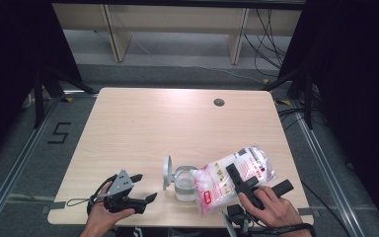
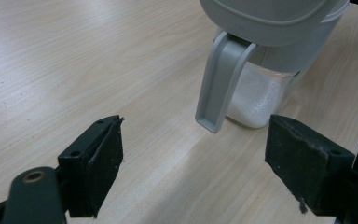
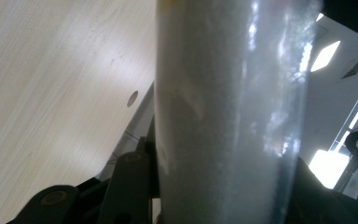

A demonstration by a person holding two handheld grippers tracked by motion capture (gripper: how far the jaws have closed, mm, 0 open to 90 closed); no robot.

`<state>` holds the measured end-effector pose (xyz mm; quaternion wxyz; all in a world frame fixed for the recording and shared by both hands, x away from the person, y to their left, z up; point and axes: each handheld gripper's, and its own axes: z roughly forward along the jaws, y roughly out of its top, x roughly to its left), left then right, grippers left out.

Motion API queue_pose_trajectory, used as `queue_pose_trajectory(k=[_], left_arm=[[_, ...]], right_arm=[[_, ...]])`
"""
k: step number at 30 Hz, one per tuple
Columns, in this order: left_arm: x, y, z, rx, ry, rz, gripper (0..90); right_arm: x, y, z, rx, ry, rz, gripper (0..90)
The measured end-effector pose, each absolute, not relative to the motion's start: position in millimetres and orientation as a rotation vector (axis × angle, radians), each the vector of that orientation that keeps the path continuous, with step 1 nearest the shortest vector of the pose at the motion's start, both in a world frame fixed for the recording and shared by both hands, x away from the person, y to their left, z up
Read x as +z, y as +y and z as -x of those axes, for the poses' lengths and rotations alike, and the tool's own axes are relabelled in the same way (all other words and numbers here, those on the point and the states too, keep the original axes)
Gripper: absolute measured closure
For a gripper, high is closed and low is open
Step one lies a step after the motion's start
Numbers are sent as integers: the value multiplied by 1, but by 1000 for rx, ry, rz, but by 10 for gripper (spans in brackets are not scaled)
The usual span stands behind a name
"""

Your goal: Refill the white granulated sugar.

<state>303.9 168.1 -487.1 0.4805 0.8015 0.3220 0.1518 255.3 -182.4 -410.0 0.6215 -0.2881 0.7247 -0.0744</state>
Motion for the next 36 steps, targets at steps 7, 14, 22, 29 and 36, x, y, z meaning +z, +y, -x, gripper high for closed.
queue_pose_trajectory(k=[7, 14, 22, 29, 36], left_arm=[[-488, 168, -305, 376, 767, -1968, 186], [-488, 167, -305, 375, 777, -1967, 186], [-488, 167, -303, 373, 793, -1961, 187], [-488, 167, -304, 368, 790, -1958, 187], [-487, 167, -304, 378, 784, -1966, 187]], right_arm=[[-412, -181, -255, -189, 1679, 675, 653], [-412, -177, -252, -185, 1676, 690, 654], [-411, -176, -252, -181, 1675, 691, 658], [-412, -177, -252, -187, 1679, 697, 662], [-412, -176, -252, -179, 1677, 697, 667]])
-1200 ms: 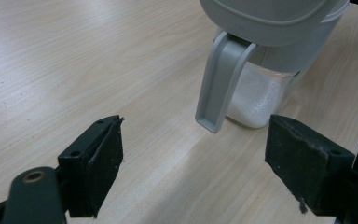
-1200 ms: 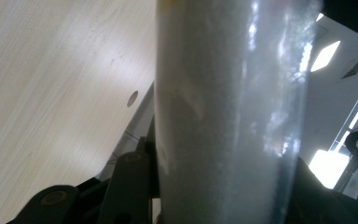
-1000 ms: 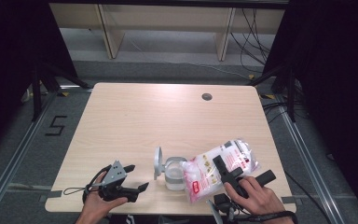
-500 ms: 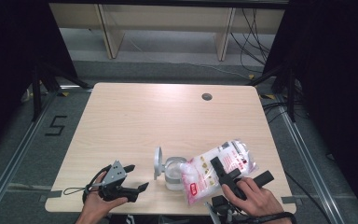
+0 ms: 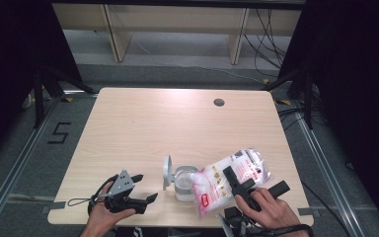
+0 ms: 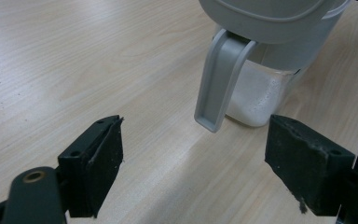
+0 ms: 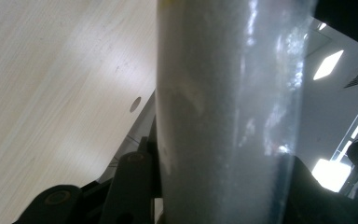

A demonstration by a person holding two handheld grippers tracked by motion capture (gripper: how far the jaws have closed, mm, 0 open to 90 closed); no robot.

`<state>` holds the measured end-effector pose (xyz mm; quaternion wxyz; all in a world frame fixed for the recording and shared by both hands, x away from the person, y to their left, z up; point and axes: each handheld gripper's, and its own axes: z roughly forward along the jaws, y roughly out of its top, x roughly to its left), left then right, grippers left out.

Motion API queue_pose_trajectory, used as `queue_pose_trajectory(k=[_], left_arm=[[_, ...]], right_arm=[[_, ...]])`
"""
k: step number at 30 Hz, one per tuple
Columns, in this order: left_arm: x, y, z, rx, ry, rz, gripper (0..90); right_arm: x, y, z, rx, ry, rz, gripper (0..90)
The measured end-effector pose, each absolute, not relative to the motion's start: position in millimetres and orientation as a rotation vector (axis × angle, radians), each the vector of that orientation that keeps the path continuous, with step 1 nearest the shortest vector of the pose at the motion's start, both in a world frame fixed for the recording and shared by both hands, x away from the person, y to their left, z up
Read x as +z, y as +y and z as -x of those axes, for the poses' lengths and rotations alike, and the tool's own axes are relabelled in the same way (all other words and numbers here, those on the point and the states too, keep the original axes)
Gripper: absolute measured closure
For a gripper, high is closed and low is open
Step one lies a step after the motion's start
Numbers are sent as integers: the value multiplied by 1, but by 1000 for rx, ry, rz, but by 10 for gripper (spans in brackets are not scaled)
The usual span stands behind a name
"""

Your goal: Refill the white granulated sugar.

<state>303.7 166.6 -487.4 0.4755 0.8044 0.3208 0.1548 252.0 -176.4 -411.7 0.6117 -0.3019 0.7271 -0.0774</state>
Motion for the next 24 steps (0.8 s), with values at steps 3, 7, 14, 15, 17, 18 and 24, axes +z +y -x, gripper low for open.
queue_pose_trajectory(k=[3, 7, 14, 15, 17, 18, 24], left_arm=[[-487, 167, -304, 381, 786, -1965, 187], [-487, 167, -303, 383, 788, -1965, 187], [-488, 166, -304, 378, 781, -1969, 187], [-488, 166, -304, 377, 784, -1965, 187], [-487, 167, -304, 383, 785, -1966, 187], [-487, 167, -304, 384, 785, -1966, 187], [-487, 167, -303, 378, 776, -1978, 187]], right_arm=[[-412, -176, -252, -175, 1678, 696, 668], [-411, -177, -251, -171, 1681, 686, 671], [-409, -178, -250, -168, 1676, 686, 673], [-408, -178, -251, -167, 1675, 688, 674], [-408, -178, -251, -160, 1673, 684, 674], [-408, -178, -250, -157, 1673, 682, 674], [-410, -177, -251, -163, 1677, 688, 675]])
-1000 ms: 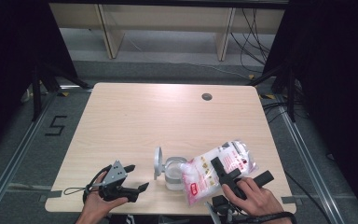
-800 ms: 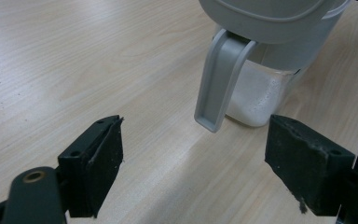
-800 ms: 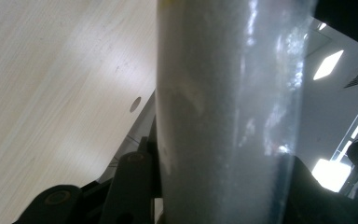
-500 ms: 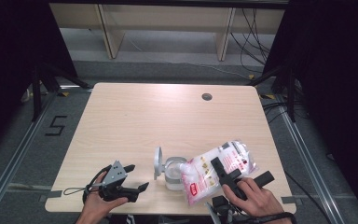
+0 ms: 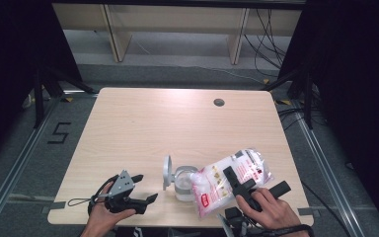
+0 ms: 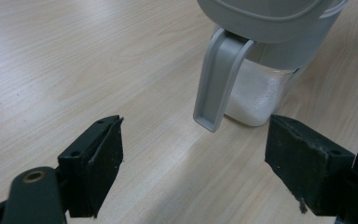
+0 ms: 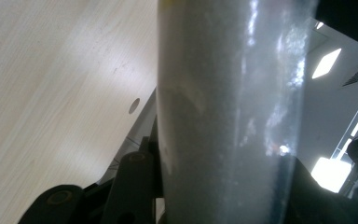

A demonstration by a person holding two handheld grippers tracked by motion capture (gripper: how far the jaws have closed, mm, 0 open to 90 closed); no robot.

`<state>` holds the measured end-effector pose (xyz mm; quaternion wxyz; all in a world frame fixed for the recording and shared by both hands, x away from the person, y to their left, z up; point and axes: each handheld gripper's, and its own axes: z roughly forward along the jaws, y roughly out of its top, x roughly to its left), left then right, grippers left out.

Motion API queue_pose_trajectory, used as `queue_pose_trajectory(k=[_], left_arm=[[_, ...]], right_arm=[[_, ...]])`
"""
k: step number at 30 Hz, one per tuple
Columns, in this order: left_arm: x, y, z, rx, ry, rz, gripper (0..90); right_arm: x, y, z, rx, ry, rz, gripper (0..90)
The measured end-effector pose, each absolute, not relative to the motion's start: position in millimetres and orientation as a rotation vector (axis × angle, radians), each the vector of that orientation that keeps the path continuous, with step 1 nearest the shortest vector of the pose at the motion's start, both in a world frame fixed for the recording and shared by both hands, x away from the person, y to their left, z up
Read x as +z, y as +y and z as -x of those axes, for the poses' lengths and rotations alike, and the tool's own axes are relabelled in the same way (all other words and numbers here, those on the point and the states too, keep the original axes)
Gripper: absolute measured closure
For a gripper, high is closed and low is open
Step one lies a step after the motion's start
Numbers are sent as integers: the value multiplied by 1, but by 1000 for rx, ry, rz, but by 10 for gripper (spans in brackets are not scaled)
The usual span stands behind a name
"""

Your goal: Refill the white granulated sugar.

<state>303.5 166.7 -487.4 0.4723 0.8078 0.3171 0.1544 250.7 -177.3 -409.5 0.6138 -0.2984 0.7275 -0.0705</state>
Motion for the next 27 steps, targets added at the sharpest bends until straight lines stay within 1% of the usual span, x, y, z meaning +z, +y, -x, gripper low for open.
queue_pose_trajectory(k=[27], left_arm=[[-488, 166, -302, 368, 781, -1958, 187]], right_arm=[[-407, -178, -249, -175, 1679, 697, 678]])
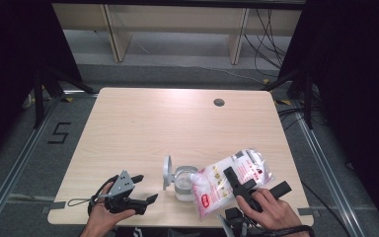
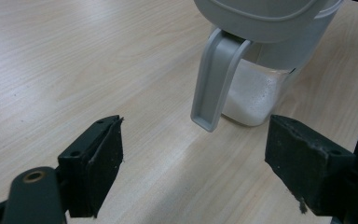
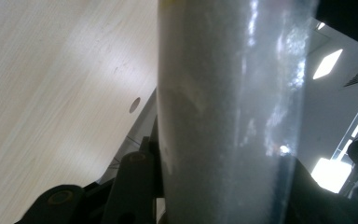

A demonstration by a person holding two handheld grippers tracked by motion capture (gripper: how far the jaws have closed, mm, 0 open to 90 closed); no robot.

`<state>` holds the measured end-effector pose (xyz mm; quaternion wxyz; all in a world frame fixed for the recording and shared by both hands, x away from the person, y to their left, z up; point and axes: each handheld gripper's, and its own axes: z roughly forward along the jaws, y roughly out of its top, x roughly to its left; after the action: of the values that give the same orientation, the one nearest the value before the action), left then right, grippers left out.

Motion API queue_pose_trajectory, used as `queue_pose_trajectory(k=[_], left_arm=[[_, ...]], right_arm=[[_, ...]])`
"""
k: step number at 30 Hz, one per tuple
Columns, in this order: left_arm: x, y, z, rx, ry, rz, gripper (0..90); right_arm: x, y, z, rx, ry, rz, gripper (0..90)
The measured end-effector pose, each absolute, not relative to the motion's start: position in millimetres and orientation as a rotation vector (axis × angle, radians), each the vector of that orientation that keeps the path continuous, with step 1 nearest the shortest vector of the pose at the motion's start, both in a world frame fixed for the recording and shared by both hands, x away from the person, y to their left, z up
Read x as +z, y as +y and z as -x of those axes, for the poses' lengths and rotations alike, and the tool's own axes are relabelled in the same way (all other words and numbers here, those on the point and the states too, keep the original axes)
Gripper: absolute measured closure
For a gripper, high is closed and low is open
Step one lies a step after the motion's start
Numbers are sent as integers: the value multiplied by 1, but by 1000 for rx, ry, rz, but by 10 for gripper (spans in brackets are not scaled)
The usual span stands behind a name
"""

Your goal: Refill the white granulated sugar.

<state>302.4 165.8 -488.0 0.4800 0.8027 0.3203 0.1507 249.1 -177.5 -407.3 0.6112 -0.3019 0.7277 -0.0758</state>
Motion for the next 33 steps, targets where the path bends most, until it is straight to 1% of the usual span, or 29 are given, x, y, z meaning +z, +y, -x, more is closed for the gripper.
queue_pose_trajectory(k=[13, 15, 16, 17, 20, 24, 27, 29, 33], left_arm=[[-487, 166, -303, 367, 775, -1963, 187], [-487, 167, -304, 380, 751, -1976, 187], [-488, 166, -302, 368, 781, -1961, 187], [-487, 167, -303, 383, 764, -1981, 187], [-488, 165, -303, 372, 776, -1963, 187], [-486, 167, -304, 388, 747, -1983, 187], [-487, 166, -303, 363, 777, -1957, 187], [-488, 167, -304, 322, 790, -1941, 187], [-489, 168, -305, 318, 798, -1931, 187]], right_arm=[[-410, -175, -249, -186, 1686, 708, 679], [-410, -175, -250, -190, 1689, 705, 679], [-411, -175, -250, -190, 1688, 705, 679], [-411, -175, -250, -191, 1693, 702, 679], [-412, -176, -251, -197, 1692, 709, 679], [-410, -176, -250, -195, 1688, 704, 679], [-410, -176, -250, -193, 1688, 700, 679], [-410, -176, -250, -192, 1687, 702, 680], [-412, -176, -252, -196, 1692, 703, 680]])
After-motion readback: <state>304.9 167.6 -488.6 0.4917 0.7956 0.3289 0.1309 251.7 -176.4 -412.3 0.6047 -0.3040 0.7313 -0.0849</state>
